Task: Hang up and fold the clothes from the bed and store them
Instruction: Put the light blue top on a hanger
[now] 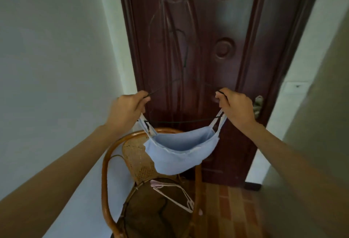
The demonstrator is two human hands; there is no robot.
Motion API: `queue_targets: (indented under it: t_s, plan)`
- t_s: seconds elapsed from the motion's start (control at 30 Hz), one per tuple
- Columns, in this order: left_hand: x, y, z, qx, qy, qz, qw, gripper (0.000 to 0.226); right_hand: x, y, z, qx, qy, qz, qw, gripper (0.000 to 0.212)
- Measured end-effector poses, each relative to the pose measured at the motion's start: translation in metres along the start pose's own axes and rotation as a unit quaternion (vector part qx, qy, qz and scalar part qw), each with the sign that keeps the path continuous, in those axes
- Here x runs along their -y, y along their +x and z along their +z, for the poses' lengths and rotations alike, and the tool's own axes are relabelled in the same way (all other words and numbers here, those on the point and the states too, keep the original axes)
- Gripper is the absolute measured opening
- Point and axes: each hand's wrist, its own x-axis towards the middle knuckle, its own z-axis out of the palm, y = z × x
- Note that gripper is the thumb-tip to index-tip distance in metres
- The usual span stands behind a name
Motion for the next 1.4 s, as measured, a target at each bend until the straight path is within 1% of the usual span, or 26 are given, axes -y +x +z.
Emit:
queue_targets:
  t_s: [0.1, 0.17, 0.2, 0.23, 0.27, 0.33, 0.4, 0.43, 0.53, 0.57, 0.67, 0.73, 0.77, 0.83, 0.87, 0.97, 1.03, 1.1, 1.17, 1.27, 1.4]
  plan:
    - [-0.011, -0.006, 0.009, 0.022, -0.044, 0.032, 0.998, 0.045, -0.001, -0.036, -0.026, 0.015, -0.046, 0.039, 0.998, 0.048]
    - [-0.023, -0.009, 0.019, 0.029, -0.073, 0.06, 0.995, 0.039, -0.007, -0.06, -0.048, 0.027, -0.088, 0.064, 0.994, 0.039]
    - [-0.031, -0.008, 0.024, 0.037, -0.091, 0.068, 0.993, 0.032, -0.01, -0.071, -0.062, 0.042, -0.102, 0.084, 0.99, 0.033]
    - [-0.04, -0.008, 0.031, 0.046, -0.106, 0.077, 0.99, 0.026, -0.014, -0.083, -0.075, 0.055, -0.113, 0.103, 0.987, 0.03]
    - [-0.05, -0.007, 0.037, 0.052, -0.122, 0.088, 0.987, 0.023, -0.017, -0.093, -0.09, 0.066, -0.126, 0.122, 0.982, 0.031]
    - [-0.077, -0.003, 0.048, 0.062, -0.159, 0.113, 0.979, 0.03, -0.026, -0.113, -0.123, 0.075, -0.161, 0.154, 0.972, 0.04]
    - [-0.107, -0.001, 0.058, 0.077, -0.198, 0.138, 0.967, 0.035, -0.035, -0.132, -0.158, 0.076, -0.178, 0.192, 0.962, 0.036]
    - [-0.124, -0.001, 0.063, 0.082, -0.215, 0.152, 0.961, 0.032, -0.04, -0.141, -0.175, 0.076, -0.184, 0.208, 0.957, 0.032]
    - [-0.179, -0.003, 0.076, 0.093, -0.258, 0.187, 0.943, 0.019, -0.054, -0.171, -0.227, 0.056, -0.229, 0.25, 0.939, 0.032]
    - [-0.197, -0.003, 0.08, 0.098, -0.268, 0.199, 0.937, 0.019, -0.058, -0.182, -0.244, 0.049, -0.244, 0.267, 0.931, 0.033]
    - [-0.256, -0.006, 0.083, 0.109, -0.307, 0.233, 0.916, 0.029, -0.066, -0.216, -0.295, 0.031, -0.281, 0.302, 0.91, 0.035]
    - [-0.298, -0.008, 0.084, 0.111, -0.326, 0.259, 0.903, 0.031, -0.07, -0.239, -0.33, 0.015, -0.301, 0.324, 0.897, 0.046]
    - [-0.32, -0.01, 0.085, 0.116, -0.332, 0.269, 0.896, 0.032, -0.072, -0.25, -0.348, 0.012, -0.312, 0.339, 0.887, 0.047]
    - [-0.365, -0.014, 0.084, 0.136, -0.349, 0.286, 0.882, 0.032, -0.078, -0.272, -0.385, 0.005, -0.327, 0.37, 0.87, 0.036]
    - [-0.386, -0.017, 0.083, 0.142, -0.357, 0.295, 0.875, 0.032, -0.081, -0.283, -0.403, -0.005, -0.332, 0.379, 0.864, 0.034]
    - [-0.448, -0.029, 0.081, 0.153, -0.378, 0.326, 0.853, 0.029, -0.088, -0.318, -0.455, -0.026, -0.356, 0.387, 0.85, 0.042]
    - [-0.484, -0.039, 0.078, 0.159, -0.385, 0.345, 0.841, 0.024, -0.091, -0.338, -0.484, -0.033, -0.361, 0.406, 0.839, 0.041]
    - [-0.518, -0.05, 0.075, 0.157, -0.395, 0.365, 0.828, 0.026, -0.096, -0.358, -0.51, -0.04, -0.371, 0.428, 0.823, 0.044]
    - [-0.55, -0.06, 0.073, 0.172, -0.401, 0.371, 0.82, 0.026, -0.1, -0.379, -0.534, -0.04, -0.38, 0.451, 0.807, 0.038]
    - [-0.598, -0.074, 0.073, 0.188, -0.402, 0.384, 0.81, 0.019, -0.105, -0.408, -0.568, -0.047, -0.407, 0.467, 0.784, 0.027]
    - [-0.656, -0.09, 0.076, 0.199, -0.42, 0.418, 0.78, 0.021, -0.109, -0.442, -0.602, -0.061, -0.435, 0.478, 0.76, 0.032]
